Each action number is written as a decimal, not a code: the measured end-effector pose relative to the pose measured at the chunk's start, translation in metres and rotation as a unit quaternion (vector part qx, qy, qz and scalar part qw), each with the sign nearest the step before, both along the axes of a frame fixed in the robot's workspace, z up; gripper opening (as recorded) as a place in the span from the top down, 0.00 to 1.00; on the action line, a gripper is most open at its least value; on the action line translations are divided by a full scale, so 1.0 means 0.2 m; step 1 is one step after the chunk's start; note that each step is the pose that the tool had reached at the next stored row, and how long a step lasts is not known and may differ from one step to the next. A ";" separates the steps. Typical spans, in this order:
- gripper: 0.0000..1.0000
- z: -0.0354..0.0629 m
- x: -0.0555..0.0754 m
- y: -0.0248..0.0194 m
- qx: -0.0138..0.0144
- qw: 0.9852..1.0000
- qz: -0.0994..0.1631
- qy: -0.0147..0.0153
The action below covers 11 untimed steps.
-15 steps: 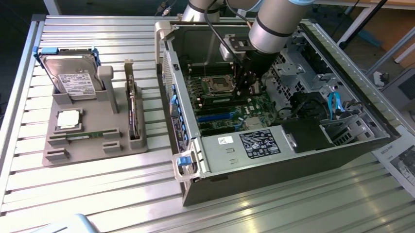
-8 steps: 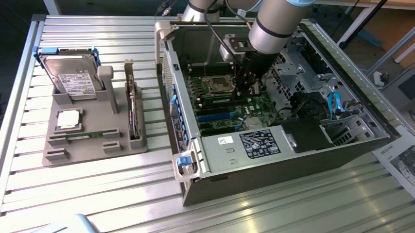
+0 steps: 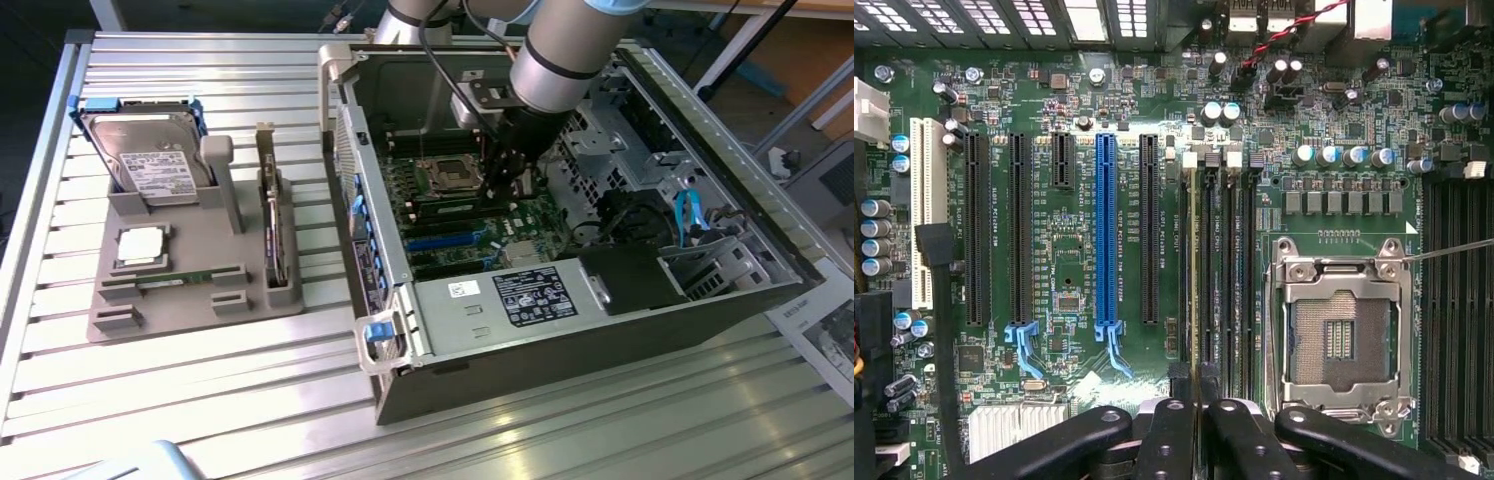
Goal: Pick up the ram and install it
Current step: 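Insert the ram into the slot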
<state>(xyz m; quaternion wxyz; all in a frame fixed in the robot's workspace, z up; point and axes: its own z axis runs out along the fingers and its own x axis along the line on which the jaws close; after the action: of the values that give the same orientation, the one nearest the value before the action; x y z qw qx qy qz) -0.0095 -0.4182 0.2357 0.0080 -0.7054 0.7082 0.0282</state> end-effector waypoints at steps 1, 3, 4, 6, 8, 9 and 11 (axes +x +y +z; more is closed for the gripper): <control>0.88 0.002 0.00 0.000 0.000 1.000 0.000 0.000; 0.88 0.008 0.00 0.000 0.000 1.000 0.000 0.000; 0.88 0.009 0.00 0.000 0.000 1.000 0.000 0.000; 0.88 0.010 0.00 0.000 0.000 1.000 0.000 0.000; 0.88 0.011 0.00 0.000 0.000 1.000 0.000 0.000; 0.88 0.011 0.00 0.000 0.000 1.000 0.000 0.000; 0.88 0.011 -0.01 0.000 0.000 1.000 0.000 -0.001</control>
<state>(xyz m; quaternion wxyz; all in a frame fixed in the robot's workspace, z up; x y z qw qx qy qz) -0.0105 -0.4183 0.2379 0.0083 -0.7055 0.7082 0.0278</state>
